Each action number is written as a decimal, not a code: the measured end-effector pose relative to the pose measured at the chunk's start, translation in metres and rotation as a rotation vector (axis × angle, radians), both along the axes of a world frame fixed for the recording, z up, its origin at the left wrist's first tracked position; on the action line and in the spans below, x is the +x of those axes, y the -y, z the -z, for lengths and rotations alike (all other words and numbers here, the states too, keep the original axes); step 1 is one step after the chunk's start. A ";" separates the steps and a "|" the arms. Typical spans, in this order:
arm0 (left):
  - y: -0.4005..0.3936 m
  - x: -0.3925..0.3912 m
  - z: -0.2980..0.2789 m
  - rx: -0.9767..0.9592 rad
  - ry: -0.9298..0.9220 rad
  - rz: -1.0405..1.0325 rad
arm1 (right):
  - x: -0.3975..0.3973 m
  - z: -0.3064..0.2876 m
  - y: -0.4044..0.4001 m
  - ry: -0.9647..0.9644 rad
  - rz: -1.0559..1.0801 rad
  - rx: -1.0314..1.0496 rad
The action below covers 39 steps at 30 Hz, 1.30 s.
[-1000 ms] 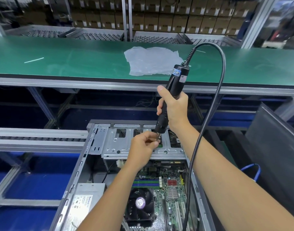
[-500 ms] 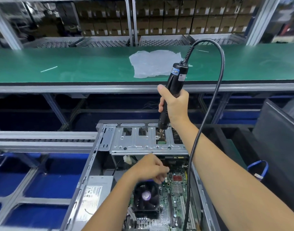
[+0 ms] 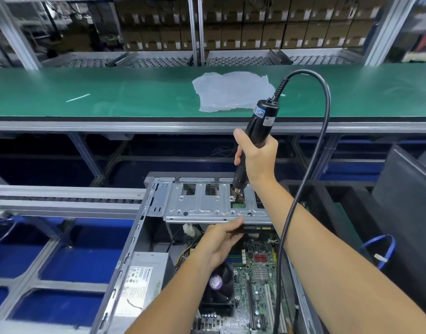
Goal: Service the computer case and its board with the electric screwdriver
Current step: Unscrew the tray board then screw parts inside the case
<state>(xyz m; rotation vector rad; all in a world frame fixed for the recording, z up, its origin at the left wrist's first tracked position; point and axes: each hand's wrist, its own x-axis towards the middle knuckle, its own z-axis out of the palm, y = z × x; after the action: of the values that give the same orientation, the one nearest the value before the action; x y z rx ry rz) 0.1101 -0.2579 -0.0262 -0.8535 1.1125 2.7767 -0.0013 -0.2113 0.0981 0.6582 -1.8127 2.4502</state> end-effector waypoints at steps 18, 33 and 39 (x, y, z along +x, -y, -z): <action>0.006 -0.008 0.004 -0.019 0.011 -0.006 | -0.003 0.012 0.014 -0.030 -0.001 0.047; 0.005 -0.008 0.004 -0.064 0.045 -0.008 | -0.003 0.016 0.022 -0.108 -0.040 0.145; 0.005 -0.008 0.004 -0.054 0.049 -0.009 | -0.004 0.019 0.021 -0.116 -0.057 0.124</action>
<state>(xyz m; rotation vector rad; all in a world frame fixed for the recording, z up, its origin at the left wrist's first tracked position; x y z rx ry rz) 0.1024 -0.2625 -0.0304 -0.9286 1.1834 2.7292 -0.0052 -0.2325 0.0790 0.8520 -1.9391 2.2936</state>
